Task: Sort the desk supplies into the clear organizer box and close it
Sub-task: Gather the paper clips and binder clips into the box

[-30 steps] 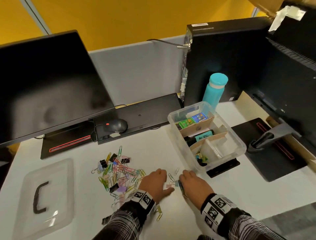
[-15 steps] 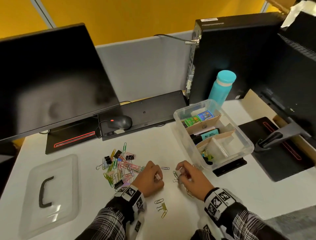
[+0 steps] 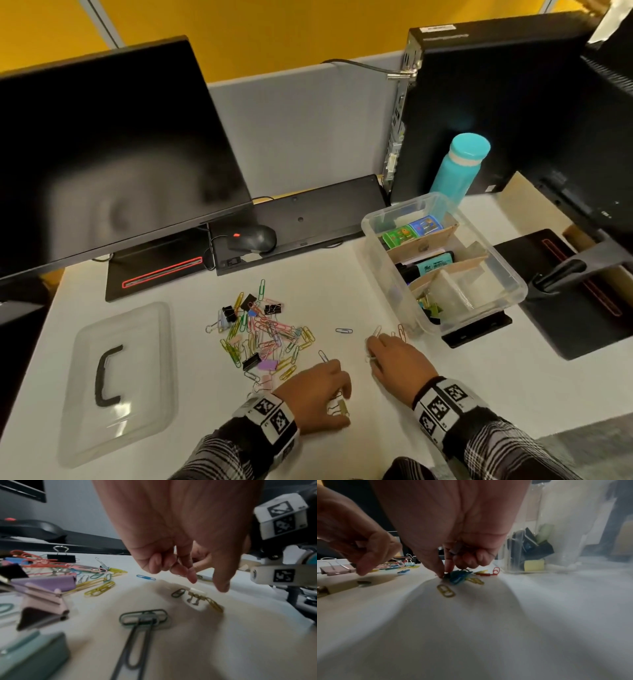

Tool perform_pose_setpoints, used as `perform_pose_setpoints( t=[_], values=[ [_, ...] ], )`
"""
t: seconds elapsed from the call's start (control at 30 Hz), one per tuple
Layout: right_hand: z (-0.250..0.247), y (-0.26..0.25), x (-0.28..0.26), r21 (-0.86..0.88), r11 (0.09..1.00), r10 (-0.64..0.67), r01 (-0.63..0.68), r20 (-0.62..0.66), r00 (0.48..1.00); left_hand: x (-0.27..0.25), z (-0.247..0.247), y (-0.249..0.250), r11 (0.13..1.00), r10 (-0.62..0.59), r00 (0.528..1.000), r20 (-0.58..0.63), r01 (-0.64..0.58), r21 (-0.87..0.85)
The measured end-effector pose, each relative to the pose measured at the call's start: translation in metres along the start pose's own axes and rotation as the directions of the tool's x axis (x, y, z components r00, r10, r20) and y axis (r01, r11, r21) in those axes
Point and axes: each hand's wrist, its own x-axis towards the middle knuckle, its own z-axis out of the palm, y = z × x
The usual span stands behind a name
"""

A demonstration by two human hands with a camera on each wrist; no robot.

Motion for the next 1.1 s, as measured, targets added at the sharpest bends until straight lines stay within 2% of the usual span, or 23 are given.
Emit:
perform_pose_setpoints(
  t=[0.1,0.27,0.47,0.53,0.6,0.67,0.73,0.8,0.83,0.87,0.9,0.93,0.97,1.0,1.03,1.07,1.1],
  values=[
    [0.005,0.0,0.005,0.01,1.0,0.005,-0.004,-0.044,0.999,0.003,0.002,-0.002,0.996,0.044,0.999,-0.006,-0.044,0.082],
    [0.005,-0.005,0.009,-0.138,0.99,0.039,-0.038,0.005,0.999,0.004,0.0,-0.007,0.996,0.032,0.999,-0.03,-0.03,0.084],
    [0.007,-0.009,0.023,-0.221,0.975,0.013,-0.028,-0.07,0.997,-0.001,0.005,-0.01,0.997,0.008,0.995,-0.099,-0.001,0.074],
    [0.001,-0.015,0.028,-0.191,0.981,0.0,-0.011,-0.055,0.998,-0.004,0.0,-0.012,0.998,-0.05,0.986,-0.159,0.045,-0.035],
    [-0.003,-0.017,0.034,-0.155,0.986,0.054,-0.054,-0.005,0.999,-0.011,-0.01,-0.014,0.967,-0.137,0.958,-0.252,0.074,-0.243],
    [-0.011,-0.021,0.037,0.006,0.997,0.081,-0.081,0.044,0.996,-0.02,-0.024,-0.021,0.912,-0.231,0.911,-0.341,0.08,-0.403],
    [-0.016,-0.024,0.04,0.274,0.958,0.083,-0.084,0.013,0.996,-0.029,-0.04,-0.031,0.832,-0.358,0.855,-0.376,0.11,-0.544],
    [-0.023,-0.026,0.044,0.55,0.826,0.129,-0.12,0.022,0.991,-0.038,-0.051,-0.045,0.711,-0.472,0.818,-0.328,0.134,-0.69],
    [-0.026,-0.029,0.045,0.705,0.694,0.162,-0.148,0.047,0.986,-0.041,-0.054,-0.051,0.627,-0.519,0.807,-0.283,0.134,-0.768],
    [-0.029,-0.032,0.046,0.845,0.502,0.196,-0.182,0.094,0.976,-0.045,-0.056,-0.057,0.529,-0.562,0.792,-0.237,0.124,-0.839],
    [-0.031,-0.035,0.048,0.949,0.238,0.204,-0.207,0.159,0.966,-0.049,-0.056,-0.063,0.449,-0.598,0.774,-0.207,0.109,-0.887],
    [-0.031,-0.037,0.049,0.976,-0.034,0.172,-0.216,0.218,0.961,-0.054,-0.056,-0.068,0.385,-0.626,0.757,-0.189,0.088,-0.919],
    [-0.032,-0.04,0.049,0.949,-0.229,0.13,-0.215,0.249,0.96,-0.057,-0.055,-0.073,0.335,-0.648,0.74,-0.178,0.067,-0.94],
    [-0.033,-0.044,0.049,0.924,-0.318,0.112,-0.213,0.26,0.959,-0.06,-0.053,-0.078,0.276,-0.669,0.724,-0.166,0.034,-0.961],
    [-0.031,-0.048,0.051,0.91,-0.351,0.113,-0.218,0.273,0.955,-0.063,-0.05,-0.082,0.208,-0.694,0.704,-0.148,-0.001,-0.978],
    [-0.03,-0.054,0.053,0.911,-0.342,0.123,-0.231,0.287,0.95,-0.065,-0.049,-0.085,0.127,-0.716,0.688,-0.119,-0.039,-0.991],
    [-0.028,-0.06,0.058,0.926,-0.28,0.151,-0.253,0.302,0.941,-0.067,-0.047,-0.086,0.063,-0.731,0.676,-0.097,-0.075,-0.995]
  ],
)
